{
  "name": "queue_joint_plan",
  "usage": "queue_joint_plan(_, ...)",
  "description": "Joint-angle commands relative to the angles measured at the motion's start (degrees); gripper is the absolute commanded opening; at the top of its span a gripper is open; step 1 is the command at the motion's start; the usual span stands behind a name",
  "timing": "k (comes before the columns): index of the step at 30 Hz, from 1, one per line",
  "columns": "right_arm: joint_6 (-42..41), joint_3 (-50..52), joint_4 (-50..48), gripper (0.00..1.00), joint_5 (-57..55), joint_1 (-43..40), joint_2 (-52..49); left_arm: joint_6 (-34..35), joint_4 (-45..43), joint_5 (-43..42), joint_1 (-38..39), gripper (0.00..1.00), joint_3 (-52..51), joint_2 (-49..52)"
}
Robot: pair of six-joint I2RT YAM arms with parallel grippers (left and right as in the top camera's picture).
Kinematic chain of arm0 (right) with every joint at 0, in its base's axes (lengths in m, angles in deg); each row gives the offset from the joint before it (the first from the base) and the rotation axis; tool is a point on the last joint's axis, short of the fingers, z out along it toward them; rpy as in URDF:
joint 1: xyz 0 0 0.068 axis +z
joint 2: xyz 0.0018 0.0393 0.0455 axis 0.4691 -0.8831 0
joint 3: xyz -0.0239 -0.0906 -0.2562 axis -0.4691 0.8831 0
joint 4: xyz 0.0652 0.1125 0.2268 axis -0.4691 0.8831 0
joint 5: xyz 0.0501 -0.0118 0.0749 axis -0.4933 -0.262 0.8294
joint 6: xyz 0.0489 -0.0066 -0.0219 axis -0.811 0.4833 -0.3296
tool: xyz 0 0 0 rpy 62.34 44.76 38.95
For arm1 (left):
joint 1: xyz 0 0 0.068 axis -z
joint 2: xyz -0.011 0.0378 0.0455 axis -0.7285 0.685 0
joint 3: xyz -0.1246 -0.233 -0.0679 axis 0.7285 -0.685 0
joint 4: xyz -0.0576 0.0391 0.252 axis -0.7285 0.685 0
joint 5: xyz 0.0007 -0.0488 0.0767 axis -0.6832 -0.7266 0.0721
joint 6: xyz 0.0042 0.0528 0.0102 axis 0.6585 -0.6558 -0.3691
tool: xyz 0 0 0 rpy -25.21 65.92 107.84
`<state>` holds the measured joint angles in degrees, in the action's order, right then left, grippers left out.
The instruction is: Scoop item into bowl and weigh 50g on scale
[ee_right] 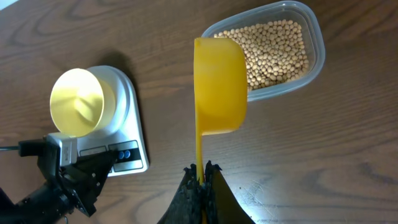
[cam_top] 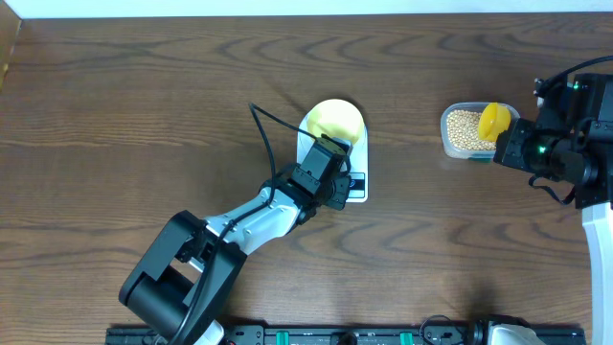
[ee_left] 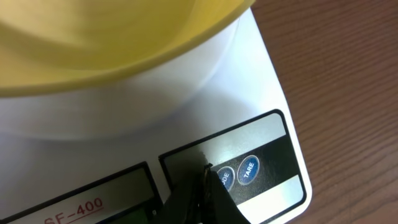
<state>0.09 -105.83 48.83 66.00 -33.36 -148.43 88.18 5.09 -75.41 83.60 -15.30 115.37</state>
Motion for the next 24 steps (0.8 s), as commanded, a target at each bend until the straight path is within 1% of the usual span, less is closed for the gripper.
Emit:
queue_joint_plan(1,0.4,-1.1,0.2,0.01,0.4,-0.3,-0.4,-0.7,2.3,1.9,-0.1,0.07,-1.4,3.7)
queue_joint_plan(7,0.4,-1.1,0.5,0.01,0.4,-0.3,-0.4,-0.7,5.0,4.3,-0.2,0.07,-1.4,3.7)
queue_joint_plan(11,0.3,-1.1,0.5,0.01,0.4,-0.3,-0.4,-0.7,6.3,4.4,-0.2,0.07,-1.4,3.7)
queue_joint_plan(24,0.3,-1.1,1.2,0.01,0.4,-0.3,-0.4,-0.7,6.1,5.2,-0.2,0.07,-1.4,5.2)
